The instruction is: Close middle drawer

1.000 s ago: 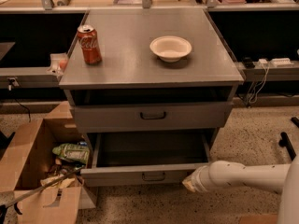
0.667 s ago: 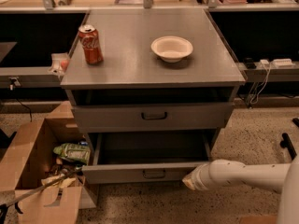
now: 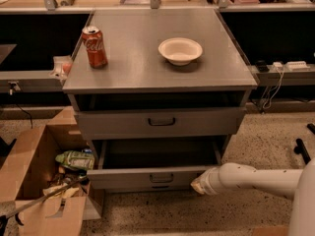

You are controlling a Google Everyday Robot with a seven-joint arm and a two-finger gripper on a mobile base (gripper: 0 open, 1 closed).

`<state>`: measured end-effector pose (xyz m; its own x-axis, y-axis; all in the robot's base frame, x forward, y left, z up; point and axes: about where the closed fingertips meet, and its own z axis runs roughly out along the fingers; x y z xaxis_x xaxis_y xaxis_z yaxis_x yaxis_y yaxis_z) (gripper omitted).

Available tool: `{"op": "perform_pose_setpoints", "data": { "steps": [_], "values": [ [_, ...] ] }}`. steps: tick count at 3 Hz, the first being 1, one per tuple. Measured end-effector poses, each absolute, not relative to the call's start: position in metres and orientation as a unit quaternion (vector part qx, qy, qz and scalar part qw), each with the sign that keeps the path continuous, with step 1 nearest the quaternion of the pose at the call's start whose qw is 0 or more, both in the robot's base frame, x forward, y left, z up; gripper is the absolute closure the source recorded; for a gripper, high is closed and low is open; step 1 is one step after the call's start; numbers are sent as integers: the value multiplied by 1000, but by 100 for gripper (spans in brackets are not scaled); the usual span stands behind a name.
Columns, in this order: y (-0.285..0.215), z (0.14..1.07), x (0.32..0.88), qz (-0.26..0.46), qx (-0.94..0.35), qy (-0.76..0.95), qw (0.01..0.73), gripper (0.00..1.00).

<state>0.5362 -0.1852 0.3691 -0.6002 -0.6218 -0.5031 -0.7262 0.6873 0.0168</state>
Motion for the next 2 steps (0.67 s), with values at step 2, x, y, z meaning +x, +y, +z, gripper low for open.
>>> {"op": "perform_pose_setpoints", "data": {
  "steps": [2],
  "values": [
    [-177, 365, 559, 113, -391, 880, 247, 100]
  ]
}}
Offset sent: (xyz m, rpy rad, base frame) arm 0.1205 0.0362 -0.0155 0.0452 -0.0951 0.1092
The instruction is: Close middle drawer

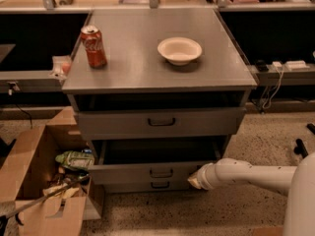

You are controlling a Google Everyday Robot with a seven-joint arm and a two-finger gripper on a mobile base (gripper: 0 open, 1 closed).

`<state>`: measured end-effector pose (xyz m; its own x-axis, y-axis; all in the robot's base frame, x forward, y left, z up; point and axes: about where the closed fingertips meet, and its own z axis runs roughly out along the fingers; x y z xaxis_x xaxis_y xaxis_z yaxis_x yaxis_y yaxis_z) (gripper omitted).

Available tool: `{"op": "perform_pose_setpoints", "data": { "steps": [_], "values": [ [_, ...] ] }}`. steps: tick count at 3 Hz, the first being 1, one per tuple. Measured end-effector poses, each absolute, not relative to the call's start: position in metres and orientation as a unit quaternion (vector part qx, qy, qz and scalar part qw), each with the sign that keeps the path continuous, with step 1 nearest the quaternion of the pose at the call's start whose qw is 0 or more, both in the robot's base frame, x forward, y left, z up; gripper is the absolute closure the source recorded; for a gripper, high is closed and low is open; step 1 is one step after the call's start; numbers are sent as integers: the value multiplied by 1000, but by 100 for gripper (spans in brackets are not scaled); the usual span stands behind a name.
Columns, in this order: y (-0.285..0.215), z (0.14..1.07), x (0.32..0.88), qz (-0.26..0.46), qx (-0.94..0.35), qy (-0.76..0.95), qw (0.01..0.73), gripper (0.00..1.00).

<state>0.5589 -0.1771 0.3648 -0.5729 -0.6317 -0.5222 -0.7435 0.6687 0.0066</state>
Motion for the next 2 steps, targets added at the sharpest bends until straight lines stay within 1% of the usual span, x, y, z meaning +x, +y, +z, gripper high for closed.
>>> {"op": "perform_pose_setpoints", "data": {
  "steps": [1, 2],
  "values": [
    [-177, 365, 559, 113, -391, 880, 247, 100],
    [-172, 363, 573, 115, -397, 875, 251, 100]
  ]
}}
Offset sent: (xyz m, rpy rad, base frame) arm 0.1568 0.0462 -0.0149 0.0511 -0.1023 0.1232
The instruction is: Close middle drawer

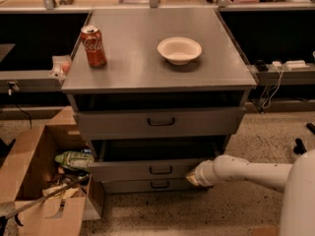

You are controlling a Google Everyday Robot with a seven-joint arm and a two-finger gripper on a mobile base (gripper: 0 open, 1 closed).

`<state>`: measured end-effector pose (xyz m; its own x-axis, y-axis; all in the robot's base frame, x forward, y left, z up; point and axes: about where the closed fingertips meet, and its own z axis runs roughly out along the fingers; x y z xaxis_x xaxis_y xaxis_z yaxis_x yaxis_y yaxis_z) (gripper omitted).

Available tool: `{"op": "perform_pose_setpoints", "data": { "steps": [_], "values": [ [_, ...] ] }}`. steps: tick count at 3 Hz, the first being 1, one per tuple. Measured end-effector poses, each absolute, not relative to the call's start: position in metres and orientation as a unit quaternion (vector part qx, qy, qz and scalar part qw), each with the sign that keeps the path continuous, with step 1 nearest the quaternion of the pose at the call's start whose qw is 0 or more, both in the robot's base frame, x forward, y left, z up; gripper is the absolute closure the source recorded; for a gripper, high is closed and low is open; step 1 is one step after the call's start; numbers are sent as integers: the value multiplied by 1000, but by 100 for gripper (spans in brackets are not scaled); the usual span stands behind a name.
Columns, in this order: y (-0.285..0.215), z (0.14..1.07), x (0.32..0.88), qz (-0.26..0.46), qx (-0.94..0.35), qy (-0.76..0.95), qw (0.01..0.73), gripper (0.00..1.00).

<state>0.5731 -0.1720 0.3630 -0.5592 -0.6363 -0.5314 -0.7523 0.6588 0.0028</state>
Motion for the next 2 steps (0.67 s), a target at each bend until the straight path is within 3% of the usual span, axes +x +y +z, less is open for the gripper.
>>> {"op": "perform_pose_setpoints", "data": {
  "steps": [2],
  "values": [
    [-167, 362, 587, 117, -402, 872, 256, 100]
  ]
}}
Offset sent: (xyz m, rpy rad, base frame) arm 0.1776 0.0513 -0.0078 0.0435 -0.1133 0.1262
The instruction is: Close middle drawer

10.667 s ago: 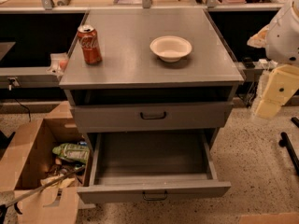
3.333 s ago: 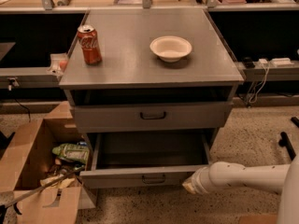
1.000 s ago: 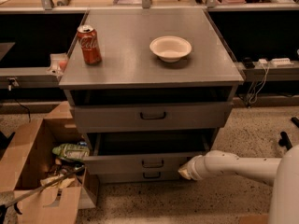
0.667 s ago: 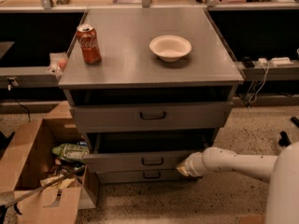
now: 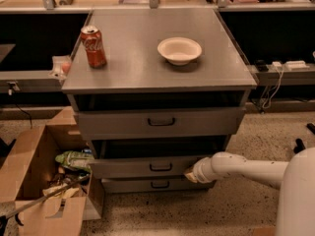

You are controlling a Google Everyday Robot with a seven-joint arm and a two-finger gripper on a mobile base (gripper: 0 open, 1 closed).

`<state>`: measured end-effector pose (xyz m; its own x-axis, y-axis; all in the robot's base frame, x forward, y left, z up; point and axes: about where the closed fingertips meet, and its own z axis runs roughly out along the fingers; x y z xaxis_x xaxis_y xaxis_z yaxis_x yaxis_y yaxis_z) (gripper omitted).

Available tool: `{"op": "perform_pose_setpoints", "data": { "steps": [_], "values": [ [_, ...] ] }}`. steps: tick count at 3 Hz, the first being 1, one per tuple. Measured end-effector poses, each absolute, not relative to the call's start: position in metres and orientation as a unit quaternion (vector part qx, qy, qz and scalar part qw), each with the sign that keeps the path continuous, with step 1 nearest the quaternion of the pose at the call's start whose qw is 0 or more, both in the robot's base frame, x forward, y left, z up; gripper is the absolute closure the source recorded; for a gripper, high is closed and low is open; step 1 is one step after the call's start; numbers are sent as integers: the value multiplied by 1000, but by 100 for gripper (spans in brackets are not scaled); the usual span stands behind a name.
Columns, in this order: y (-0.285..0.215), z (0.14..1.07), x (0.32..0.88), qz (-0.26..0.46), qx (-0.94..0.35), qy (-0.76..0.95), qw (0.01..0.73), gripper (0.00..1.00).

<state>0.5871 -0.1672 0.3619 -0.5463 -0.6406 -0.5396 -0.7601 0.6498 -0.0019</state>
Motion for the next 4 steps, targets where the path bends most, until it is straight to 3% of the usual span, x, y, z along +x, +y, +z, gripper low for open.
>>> {"op": "perform_pose_setpoints", "data": {
  "steps": [4],
  "values": [
    [-161, 362, 610, 118, -408, 865, 266, 100]
  ]
}}
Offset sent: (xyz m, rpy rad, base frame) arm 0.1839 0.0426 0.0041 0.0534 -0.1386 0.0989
